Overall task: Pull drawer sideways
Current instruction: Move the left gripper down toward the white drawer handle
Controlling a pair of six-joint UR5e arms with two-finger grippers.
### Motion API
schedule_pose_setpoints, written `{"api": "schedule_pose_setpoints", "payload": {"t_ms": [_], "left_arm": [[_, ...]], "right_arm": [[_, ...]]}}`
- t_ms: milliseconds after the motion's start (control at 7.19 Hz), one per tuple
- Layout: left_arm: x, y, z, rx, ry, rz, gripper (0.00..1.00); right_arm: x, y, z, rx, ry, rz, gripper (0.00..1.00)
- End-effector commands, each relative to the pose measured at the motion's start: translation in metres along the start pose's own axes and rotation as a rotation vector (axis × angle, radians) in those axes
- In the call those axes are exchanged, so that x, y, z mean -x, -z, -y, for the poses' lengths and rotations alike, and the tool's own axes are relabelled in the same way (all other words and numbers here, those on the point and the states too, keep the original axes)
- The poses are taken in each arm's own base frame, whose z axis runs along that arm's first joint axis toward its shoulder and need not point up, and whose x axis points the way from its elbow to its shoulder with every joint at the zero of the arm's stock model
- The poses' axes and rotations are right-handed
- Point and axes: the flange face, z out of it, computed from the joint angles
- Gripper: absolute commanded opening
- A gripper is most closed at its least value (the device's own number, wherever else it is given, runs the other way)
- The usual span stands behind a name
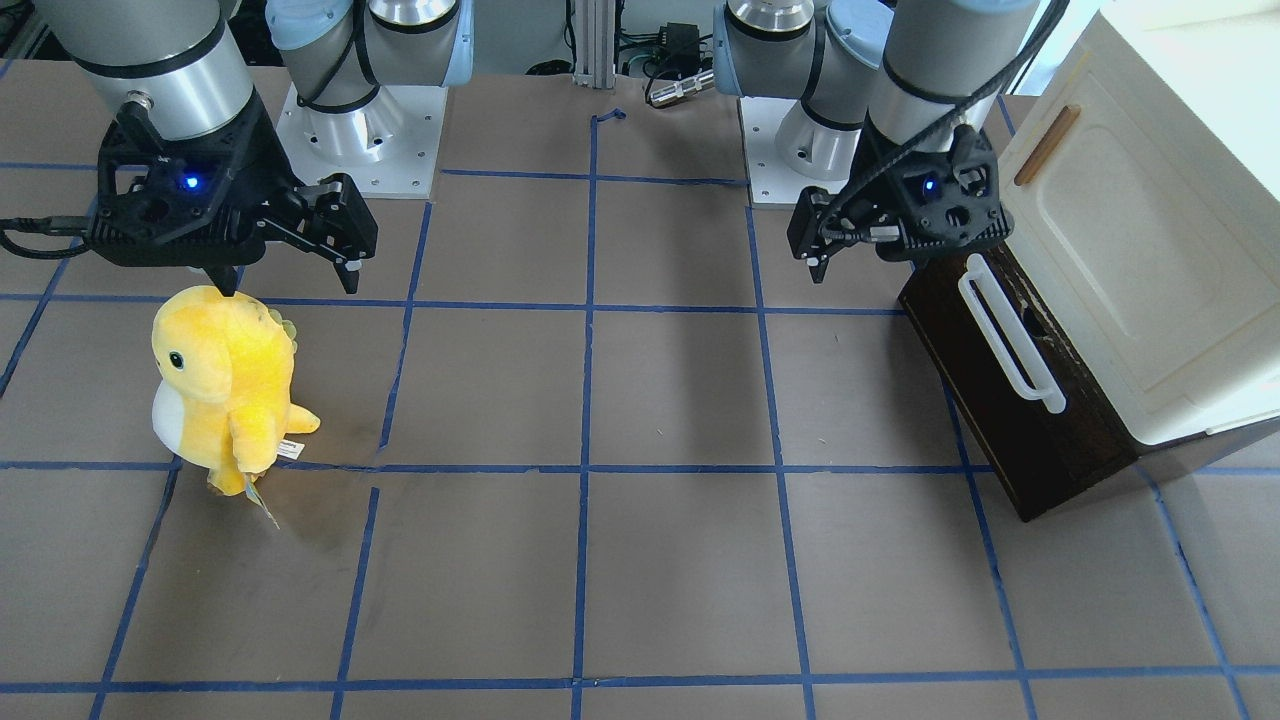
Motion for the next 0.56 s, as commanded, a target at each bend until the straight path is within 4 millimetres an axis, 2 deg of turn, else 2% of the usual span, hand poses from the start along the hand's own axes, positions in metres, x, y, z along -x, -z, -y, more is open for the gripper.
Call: {"api": "schedule_pose_setpoints", "payload": {"t_ms": [0, 417], "left_arm": [[0.003, -0.073, 0.005, 0.104, -0.028, 0.207, 1.00], [-0.005, -0.134, 0.017, 0.155, 0.063, 0.464, 1.00]], "right_arm": [[0.000, 0.000, 0.000, 0.000, 0.000, 0.000, 1.00], [0.000, 0.000, 0.000, 0.000, 0.000, -0.002, 1.00]]}}
